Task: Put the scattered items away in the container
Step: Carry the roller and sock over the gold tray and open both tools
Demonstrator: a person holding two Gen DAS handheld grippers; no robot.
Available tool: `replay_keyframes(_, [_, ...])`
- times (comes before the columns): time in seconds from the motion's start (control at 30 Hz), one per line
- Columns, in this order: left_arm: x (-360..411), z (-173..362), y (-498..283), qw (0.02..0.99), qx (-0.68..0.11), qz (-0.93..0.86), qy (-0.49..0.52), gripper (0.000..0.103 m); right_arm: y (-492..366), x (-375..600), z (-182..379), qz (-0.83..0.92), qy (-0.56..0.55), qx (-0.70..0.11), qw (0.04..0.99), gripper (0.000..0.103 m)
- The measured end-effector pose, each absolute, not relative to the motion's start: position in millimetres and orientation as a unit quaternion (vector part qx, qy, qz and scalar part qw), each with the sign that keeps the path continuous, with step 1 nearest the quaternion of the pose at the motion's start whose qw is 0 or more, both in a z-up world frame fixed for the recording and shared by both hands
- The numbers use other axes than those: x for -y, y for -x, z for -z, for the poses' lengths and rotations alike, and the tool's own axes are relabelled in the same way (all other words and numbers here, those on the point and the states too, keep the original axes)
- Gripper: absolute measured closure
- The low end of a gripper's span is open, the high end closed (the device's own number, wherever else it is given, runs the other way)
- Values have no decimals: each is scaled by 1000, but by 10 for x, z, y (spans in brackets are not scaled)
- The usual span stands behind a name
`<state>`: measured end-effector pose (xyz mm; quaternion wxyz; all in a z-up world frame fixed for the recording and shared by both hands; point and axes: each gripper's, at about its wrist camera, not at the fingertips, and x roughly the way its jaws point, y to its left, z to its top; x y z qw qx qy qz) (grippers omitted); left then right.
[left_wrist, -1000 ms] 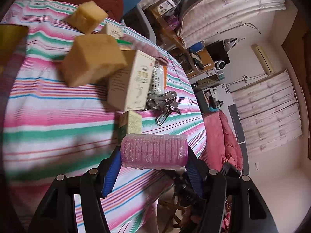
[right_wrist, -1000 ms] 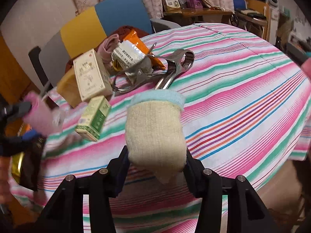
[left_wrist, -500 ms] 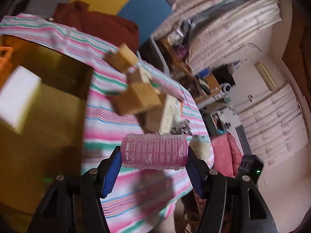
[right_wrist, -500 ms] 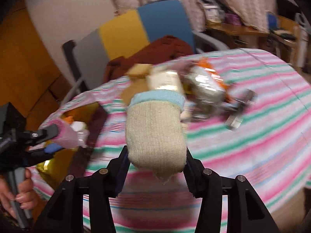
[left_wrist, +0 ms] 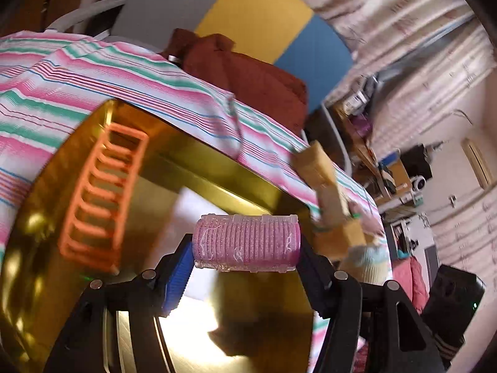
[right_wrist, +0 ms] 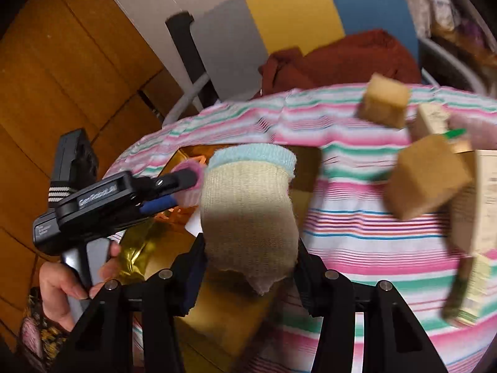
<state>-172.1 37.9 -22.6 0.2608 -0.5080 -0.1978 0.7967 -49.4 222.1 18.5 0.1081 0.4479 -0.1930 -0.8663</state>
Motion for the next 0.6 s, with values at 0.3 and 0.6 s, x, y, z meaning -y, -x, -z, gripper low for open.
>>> replay_keyframes(0.3, [-320,265,2007,214,165,-817,510,37,1089,-2093,43,857,-453,229,86,36])
replay_keyframes(0.6, [-161,47,1811,170,169,-853,463,34,592,-2280,-207,876,-403,247,98,28])
